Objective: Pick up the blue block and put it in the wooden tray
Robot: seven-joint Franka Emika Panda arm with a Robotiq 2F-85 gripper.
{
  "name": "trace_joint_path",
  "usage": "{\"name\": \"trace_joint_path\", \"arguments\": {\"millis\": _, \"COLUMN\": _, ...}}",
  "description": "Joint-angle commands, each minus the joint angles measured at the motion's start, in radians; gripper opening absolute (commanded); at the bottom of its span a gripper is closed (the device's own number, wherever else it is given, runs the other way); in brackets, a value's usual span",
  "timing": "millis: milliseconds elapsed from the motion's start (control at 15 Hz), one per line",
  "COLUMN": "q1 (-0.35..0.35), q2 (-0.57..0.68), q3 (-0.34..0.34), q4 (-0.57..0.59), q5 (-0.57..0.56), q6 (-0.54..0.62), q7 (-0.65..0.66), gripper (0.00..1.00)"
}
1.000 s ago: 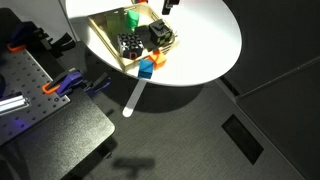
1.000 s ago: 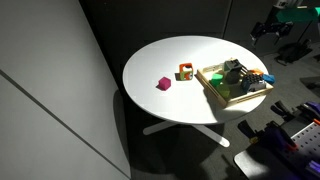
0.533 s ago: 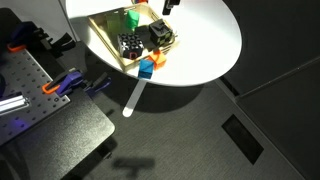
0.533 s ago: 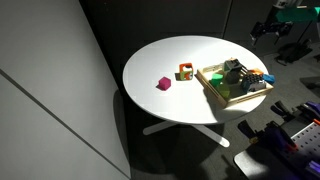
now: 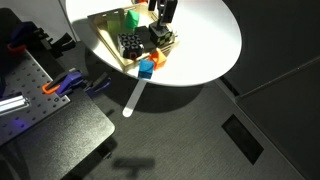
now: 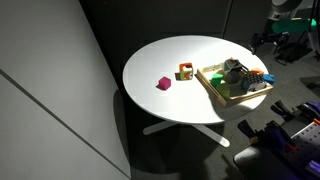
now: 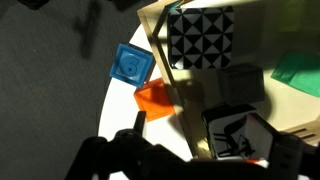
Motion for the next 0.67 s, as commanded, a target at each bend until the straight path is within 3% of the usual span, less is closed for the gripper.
{"name": "trace_joint_path", "arguments": {"millis": 0, "q1": -0.005, "q2": 0.063, "q3": -0.014, "q4": 0.041, "q5": -0.017, "q6": -0.050, "q7": -0.031, "gripper": 1.00}}
{"name": "trace_joint_path", "arguments": {"millis": 600, "q1": -0.022, "q2": 0.157, "q3": -0.080, "q4": 0.030, "q5": -0.087, "q6": 0.011, "q7": -0.038, "gripper": 1.00}}
